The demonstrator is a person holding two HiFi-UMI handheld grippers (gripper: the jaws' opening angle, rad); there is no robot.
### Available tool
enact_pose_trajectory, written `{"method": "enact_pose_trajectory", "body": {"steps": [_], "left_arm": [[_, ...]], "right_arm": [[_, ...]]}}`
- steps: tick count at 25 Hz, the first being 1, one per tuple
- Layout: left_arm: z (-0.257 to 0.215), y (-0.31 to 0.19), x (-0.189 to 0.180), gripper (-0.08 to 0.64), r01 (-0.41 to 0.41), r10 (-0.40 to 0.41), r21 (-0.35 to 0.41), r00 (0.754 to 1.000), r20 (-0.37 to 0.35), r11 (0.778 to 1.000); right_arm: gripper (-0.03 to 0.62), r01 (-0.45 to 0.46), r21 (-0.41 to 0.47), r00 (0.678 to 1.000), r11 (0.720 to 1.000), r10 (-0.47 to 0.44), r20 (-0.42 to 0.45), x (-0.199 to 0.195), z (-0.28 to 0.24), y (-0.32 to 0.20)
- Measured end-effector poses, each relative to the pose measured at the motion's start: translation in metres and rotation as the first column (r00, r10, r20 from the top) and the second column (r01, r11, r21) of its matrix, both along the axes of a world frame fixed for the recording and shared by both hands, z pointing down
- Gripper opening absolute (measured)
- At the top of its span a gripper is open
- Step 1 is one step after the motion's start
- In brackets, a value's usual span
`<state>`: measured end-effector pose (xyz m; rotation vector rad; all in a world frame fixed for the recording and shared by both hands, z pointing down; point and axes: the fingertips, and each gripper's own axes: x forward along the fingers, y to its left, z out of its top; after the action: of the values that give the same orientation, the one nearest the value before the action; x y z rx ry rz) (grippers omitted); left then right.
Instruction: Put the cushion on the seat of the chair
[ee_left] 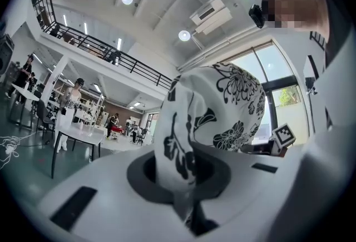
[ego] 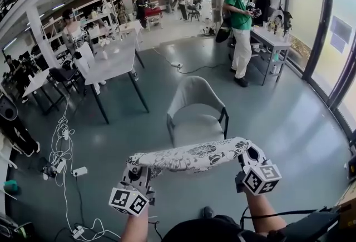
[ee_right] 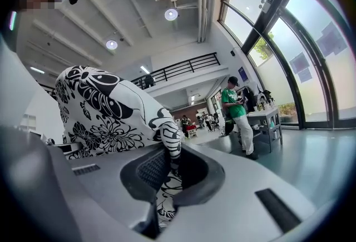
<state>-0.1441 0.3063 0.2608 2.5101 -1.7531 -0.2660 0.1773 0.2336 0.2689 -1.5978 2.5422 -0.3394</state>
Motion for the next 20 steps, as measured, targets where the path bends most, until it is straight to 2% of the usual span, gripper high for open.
{"method": "enact_pose_trajectory", "body": {"steps": [10, 20], "left_arm": [[-0.003, -0.066, 0.046, 0.018, 0.021, -0.021, -0.024, 1.0, 0.02, 0.999], [0.007, -0.101, 0.067, 0.02, 0.025, -0.02, -0.066, 0.998, 0.065, 0.998]], "right_arm": [[0.025, 0.021, -0.006, 1.0, 1.0, -0.021, 0.021, 0.045, 0.002, -0.07], [0.025, 0.032, -0.022, 0.999, 0.999, -0.031, 0.041, 0.064, 0.015, -0.119]]}}
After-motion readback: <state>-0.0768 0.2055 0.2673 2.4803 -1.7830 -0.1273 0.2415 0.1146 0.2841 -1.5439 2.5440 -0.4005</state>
